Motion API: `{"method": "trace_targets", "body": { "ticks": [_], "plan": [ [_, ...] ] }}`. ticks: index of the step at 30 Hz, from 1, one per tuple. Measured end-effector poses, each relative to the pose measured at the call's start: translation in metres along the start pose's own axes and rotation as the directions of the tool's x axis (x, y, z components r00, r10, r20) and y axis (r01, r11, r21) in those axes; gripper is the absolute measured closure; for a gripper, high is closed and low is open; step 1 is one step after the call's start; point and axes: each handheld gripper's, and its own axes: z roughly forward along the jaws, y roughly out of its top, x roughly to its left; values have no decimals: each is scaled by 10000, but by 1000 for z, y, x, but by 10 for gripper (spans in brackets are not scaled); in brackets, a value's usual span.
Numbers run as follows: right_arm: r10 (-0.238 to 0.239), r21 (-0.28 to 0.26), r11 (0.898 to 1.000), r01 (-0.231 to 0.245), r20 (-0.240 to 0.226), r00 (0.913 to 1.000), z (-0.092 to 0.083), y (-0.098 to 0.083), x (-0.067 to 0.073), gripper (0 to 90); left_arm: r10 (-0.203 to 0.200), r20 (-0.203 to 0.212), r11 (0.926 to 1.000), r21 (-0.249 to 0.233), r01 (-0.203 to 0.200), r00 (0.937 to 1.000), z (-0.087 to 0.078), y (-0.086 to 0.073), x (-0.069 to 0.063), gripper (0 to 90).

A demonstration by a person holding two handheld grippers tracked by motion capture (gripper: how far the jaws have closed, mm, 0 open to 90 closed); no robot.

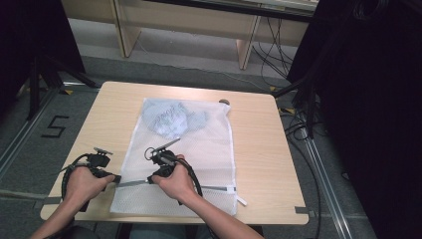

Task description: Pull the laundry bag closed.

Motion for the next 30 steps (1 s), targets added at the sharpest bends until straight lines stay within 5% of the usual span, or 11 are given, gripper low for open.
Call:
{"method": "trace_targets", "body": {
  "ticks": [24,25,30],
  "plan": [
    [100,-156,9998,-98,172,9998,-10,-8,-8,871,-73,-78,9999,-76,73,9999,1,0,-1,899],
    [441,-71,9990,-439,257,9987,-11,-8,-7,871,63,-17,10000,32,-63,10000,0,0,0,899],
    [121,-18,9999,-121,156,9998,-14,-9,-11,871,53,-19,10000,-2,-53,10000,0,0,0,899]
  ]
}}
